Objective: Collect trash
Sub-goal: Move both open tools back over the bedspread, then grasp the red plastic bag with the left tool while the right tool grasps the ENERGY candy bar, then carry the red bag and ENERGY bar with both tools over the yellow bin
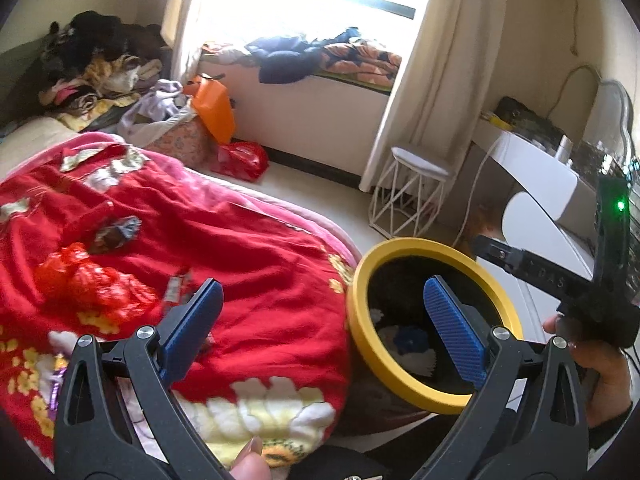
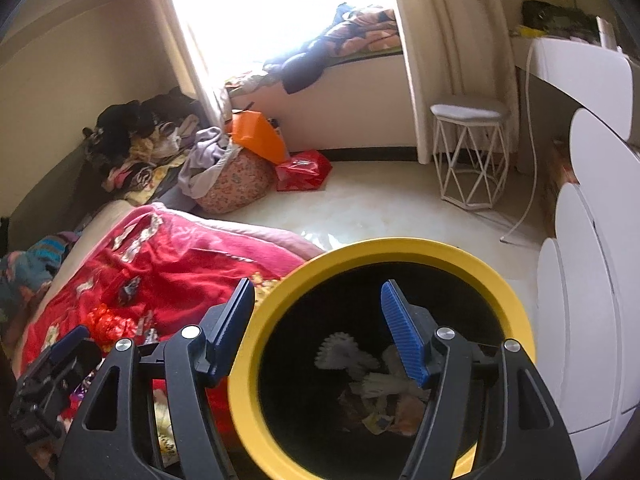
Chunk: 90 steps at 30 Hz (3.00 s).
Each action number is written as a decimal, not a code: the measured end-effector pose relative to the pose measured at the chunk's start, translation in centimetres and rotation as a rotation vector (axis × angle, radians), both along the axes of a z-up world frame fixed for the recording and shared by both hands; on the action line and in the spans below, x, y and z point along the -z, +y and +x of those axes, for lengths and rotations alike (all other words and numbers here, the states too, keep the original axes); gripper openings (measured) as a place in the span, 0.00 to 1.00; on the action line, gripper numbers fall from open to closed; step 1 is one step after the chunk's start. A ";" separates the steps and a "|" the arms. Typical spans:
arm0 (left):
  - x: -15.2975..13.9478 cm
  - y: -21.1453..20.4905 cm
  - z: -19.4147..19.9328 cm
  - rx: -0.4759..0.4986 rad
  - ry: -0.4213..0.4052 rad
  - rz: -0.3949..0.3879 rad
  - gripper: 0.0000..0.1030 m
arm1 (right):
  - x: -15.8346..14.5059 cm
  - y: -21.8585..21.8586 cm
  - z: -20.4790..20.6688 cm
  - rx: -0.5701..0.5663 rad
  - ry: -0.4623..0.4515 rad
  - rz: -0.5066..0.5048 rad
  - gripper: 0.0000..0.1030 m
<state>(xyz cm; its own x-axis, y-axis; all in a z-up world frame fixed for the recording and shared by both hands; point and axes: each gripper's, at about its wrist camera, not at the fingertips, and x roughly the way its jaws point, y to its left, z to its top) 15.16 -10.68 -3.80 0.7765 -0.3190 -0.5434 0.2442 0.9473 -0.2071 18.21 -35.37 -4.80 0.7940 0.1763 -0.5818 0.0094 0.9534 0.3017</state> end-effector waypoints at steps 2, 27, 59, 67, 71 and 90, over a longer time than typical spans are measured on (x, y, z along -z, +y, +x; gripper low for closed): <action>-0.2 1.0 -0.1 -0.024 -0.005 -0.007 0.90 | -0.3 1.0 -0.2 -0.022 -0.009 -0.002 0.62; -2.3 13.6 -1.0 -0.278 -0.070 -0.070 0.90 | -2.0 13.9 -1.5 -0.276 -0.075 -0.074 0.64; 5.0 23.9 6.3 -0.353 0.185 -0.128 0.85 | 5.5 23.8 4.8 -0.358 0.162 -0.135 0.55; 7.5 23.6 7.8 -0.338 0.277 -0.152 0.62 | 8.4 24.4 6.5 -0.381 0.283 -0.095 0.18; 7.6 23.2 7.5 -0.314 0.276 -0.161 0.47 | 9.1 23.9 6.1 -0.388 0.276 -0.082 0.17; 2.7 19.6 4.0 -0.251 0.148 -0.110 0.14 | 5.9 21.1 3.6 -0.397 0.184 -0.012 0.17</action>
<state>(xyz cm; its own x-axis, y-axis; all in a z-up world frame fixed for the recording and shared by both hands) 19.17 8.88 -6.51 0.7533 -0.1900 -0.6296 -0.0354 0.9442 -0.3274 21.84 -14.31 -10.74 0.5491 0.4395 -0.7109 -0.3058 0.8973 0.3185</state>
